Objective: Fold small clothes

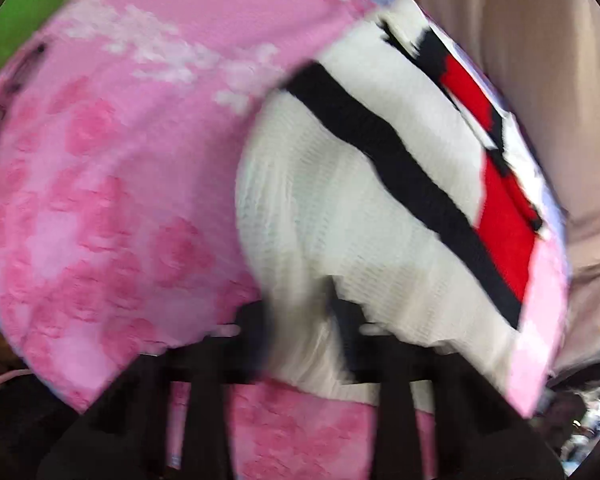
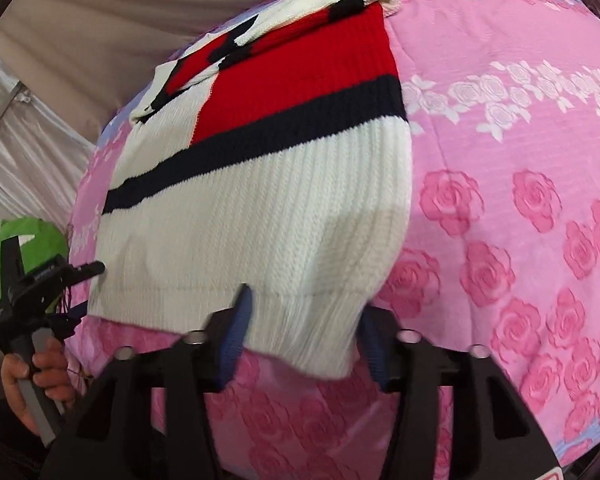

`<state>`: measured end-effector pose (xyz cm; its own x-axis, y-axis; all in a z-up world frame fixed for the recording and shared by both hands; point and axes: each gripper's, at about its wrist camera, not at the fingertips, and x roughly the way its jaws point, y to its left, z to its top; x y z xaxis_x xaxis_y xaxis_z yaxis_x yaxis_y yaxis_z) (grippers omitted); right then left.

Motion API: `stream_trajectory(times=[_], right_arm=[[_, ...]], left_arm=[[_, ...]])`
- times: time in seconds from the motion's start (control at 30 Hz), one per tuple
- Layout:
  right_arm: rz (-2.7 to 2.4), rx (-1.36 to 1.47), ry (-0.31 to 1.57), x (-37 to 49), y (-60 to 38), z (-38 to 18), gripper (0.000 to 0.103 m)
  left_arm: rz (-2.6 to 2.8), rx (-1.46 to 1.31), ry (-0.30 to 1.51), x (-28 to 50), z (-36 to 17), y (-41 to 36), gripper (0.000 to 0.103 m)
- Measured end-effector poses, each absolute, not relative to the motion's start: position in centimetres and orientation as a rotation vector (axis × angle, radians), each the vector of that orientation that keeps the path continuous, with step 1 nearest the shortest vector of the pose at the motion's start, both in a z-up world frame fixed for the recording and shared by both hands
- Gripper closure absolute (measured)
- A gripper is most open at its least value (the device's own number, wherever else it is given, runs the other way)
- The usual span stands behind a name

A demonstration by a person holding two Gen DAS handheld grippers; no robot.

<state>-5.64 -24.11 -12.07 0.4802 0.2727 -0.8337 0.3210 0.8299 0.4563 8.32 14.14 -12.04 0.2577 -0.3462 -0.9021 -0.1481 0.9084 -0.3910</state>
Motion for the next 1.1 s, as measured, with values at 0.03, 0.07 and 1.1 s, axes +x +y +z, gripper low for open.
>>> stream_trajectory(times=[0.03, 0.07, 1.1], right_arm=[[-0.027, 0.643, 1.088, -5.5, -24.4, -12.0, 0.092], [-0.035, 0.655, 1.076, -5.5, -24.8, -11.6, 0.092], [-0.050, 0.441, 0.941, -16.7, -29.9, 2.1, 0.096]], left_arm=[[-0.131, -0.462, 1.308, 8.2, -11.6, 14.4, 0.087], [-0.138, -0.481, 1.292, 8.0, -10.8, 14.5, 0.088], [-0.375, -0.204, 1.085, 0.3, 3.0, 10.8, 0.094]])
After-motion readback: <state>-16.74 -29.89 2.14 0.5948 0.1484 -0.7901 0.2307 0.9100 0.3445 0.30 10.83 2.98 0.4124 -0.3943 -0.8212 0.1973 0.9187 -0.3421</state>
